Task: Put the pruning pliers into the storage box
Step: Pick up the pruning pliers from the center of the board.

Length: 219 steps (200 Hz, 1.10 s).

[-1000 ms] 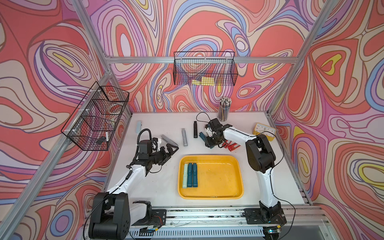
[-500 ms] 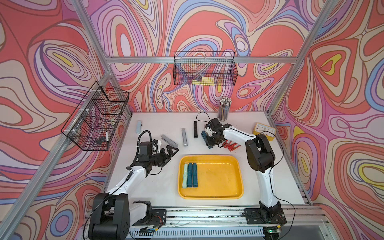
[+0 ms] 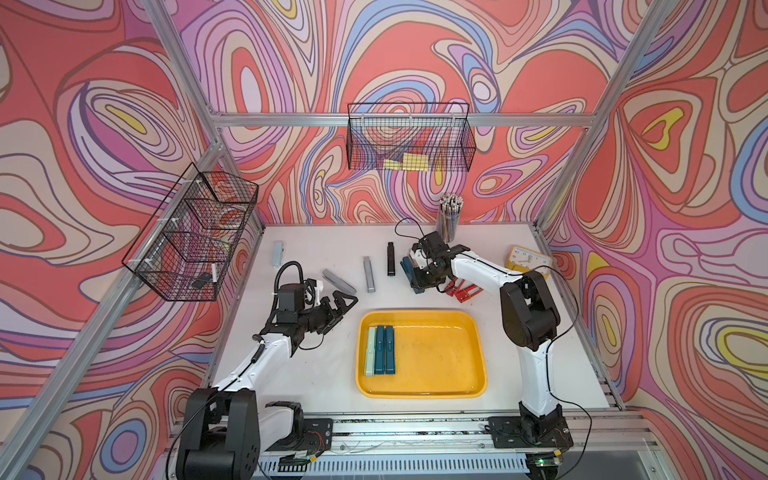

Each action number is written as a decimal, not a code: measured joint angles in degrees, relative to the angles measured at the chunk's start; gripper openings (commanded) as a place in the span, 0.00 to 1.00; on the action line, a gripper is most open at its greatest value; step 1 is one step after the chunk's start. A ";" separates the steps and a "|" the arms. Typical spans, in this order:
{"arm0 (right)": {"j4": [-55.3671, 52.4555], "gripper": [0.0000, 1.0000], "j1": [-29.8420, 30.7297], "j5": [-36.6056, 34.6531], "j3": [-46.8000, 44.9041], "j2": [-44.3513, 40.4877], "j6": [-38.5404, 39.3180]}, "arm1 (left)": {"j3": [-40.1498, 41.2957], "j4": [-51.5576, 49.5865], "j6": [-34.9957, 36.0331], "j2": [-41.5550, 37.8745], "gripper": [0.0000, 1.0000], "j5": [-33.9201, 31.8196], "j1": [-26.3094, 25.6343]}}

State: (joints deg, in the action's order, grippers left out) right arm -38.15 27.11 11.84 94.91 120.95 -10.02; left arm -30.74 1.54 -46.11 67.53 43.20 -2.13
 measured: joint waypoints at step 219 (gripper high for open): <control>-2.73 0.23 7.74 -6.86 -2.64 -12.55 -9.81 | 3.17 -2.99 3.48 -4.98 0.99 2.21 0.00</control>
State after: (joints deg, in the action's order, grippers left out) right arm -40.88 34.85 4.97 92.27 108.40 -19.84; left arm -27.57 -1.45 -42.63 62.54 45.41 -2.13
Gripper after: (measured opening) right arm 0.308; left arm 0.992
